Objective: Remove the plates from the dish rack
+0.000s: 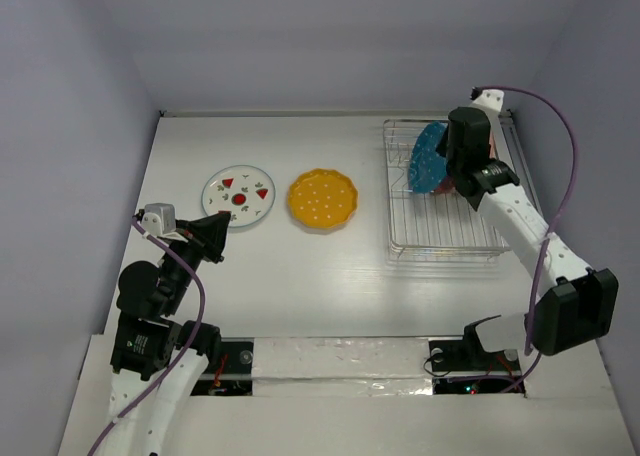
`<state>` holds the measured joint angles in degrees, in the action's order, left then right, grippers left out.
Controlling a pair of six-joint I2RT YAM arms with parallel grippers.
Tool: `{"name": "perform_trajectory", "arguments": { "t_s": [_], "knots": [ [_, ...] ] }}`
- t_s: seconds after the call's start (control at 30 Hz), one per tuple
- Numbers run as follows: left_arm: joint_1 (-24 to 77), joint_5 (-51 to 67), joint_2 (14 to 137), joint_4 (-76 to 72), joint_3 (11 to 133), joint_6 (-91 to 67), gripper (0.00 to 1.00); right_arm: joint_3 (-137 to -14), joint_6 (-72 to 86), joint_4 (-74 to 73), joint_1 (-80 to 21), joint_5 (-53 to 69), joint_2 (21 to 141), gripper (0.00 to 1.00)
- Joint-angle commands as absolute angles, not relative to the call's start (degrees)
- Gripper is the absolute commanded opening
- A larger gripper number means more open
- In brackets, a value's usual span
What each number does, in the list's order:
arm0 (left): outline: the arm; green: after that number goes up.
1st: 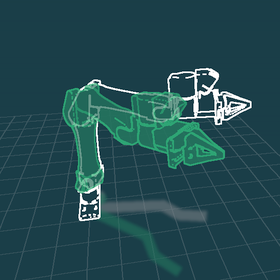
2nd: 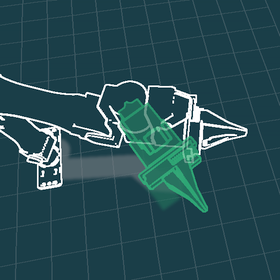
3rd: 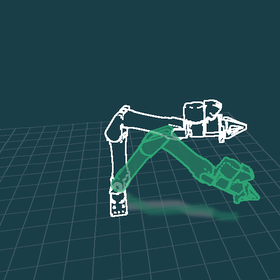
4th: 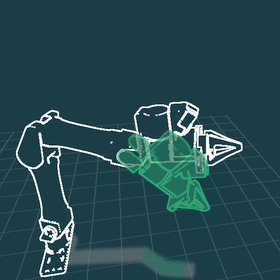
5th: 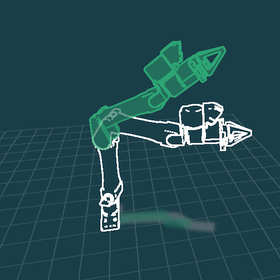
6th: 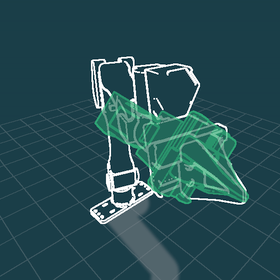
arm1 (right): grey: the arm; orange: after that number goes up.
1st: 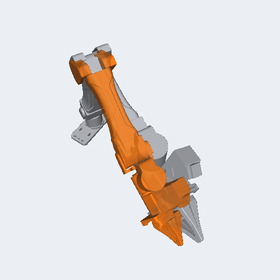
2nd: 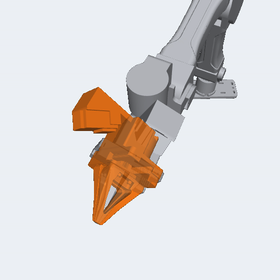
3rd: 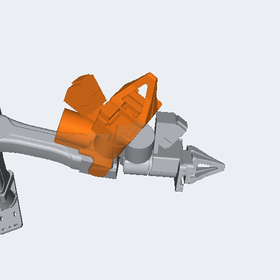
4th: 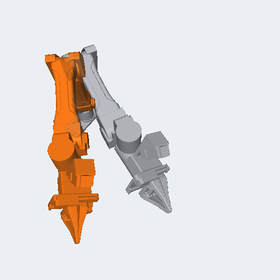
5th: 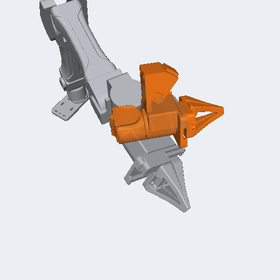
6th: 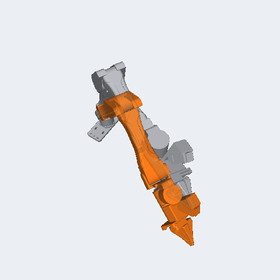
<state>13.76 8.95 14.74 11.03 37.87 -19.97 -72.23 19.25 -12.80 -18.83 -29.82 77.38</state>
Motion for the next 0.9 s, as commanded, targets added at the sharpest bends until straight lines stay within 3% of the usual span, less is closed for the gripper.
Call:
{"name": "perform_trajectory", "arguments": {
  "t_s": [0.0,0.03,0.1,0.2,0.33,0.5,0.6,0.63,0.87],
  "knots": [
    [13.5,8.8,14.7,9.1,37.5,-20.0,0.0,-72.3,16.5,-18.6,-17.0,-29.6,80.3,0.26],
    [13.5,8.7,14.7,9.3,37.5,-20.0,0.0,-72.5,16.5,-18.9,-17.0,-29.7,81.0,0.53],
    [13.5,8.7,14.7,9.3,37.6,-20.0,0.09,-73.1,16.5,-18.5,-16.3,-29.0,83.3,0.67],
    [13.5,9.0,14.7,9.2,37.5,-20.0,0.17,-73.8,16.5,-16.4,-14.3,-30.5,87.0,0.65],
    [13.5,9.4,14.8,9.0,37.4,-19.9,0.2,-76.1,16.3,-14.7,-12.6,-29.4,91.7,0.63],
    [13.5,9.4,14.8,9.0,37.5,-19.9,0.21,-80.5,15.8,-15.8,-12.6,-30.5,97.0,0.56],
    [13.5,9.5,14.7,9.0,37.5,-19.9,0.21,-81.8,15.2,-15.7,-12.6,-30.8,98.1,0.38],
    [13.5,9.5,14.7,9.1,37.5,-19.8,0.21,-82.0,15.0,-15.7,-12.6,-31.0,98.0,0.28],
    [13.5,9.7,14.6,8.9,37.4,-19.8,0.22,-80.9,12.3,-15.1,-12.6,-32.4,91.1,0.03]
  ]
}}
